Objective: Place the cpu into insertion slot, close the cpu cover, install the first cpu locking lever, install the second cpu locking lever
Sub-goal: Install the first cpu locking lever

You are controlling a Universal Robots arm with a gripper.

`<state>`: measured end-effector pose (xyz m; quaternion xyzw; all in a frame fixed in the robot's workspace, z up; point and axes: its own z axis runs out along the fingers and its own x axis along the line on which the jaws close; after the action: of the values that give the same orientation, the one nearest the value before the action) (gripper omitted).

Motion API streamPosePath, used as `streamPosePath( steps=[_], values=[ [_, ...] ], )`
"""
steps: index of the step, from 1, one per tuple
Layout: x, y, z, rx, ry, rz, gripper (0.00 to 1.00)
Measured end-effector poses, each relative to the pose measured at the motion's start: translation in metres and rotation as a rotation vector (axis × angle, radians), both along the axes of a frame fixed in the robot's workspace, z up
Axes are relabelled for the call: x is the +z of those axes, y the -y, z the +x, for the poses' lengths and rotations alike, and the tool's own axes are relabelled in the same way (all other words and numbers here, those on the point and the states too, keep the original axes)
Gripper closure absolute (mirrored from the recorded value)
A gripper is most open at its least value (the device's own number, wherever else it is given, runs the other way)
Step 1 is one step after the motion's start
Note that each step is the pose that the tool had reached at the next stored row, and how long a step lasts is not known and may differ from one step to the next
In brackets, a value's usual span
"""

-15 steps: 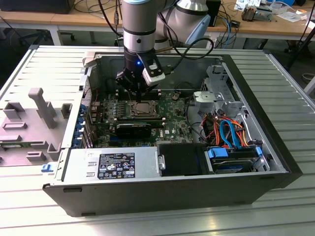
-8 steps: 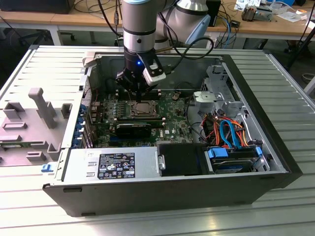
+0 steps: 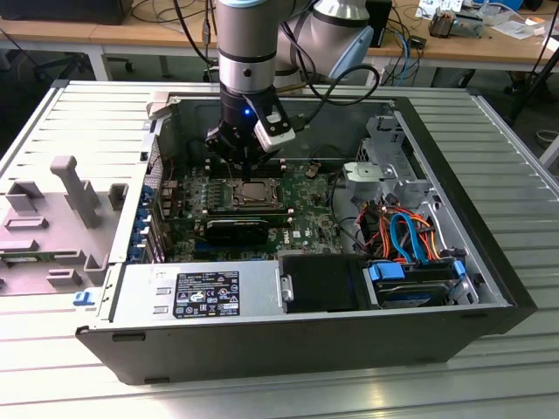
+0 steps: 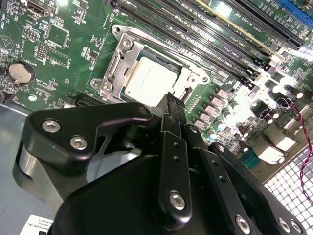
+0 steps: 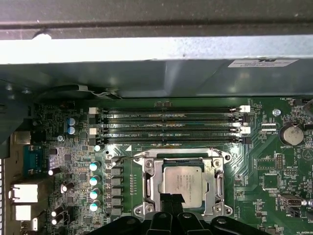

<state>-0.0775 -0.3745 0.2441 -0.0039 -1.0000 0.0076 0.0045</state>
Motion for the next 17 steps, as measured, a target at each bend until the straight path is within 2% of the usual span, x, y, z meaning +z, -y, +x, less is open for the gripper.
streamPosePath(
  steps=[7,17],
  values=[
    [0.0000,0.0000,0.0000,0.018,0.0000,0.0000,0.89],
    [0.0022,0.0000,0.0001,0.019,0.0000,-0.0001,0.89]
  ],
)
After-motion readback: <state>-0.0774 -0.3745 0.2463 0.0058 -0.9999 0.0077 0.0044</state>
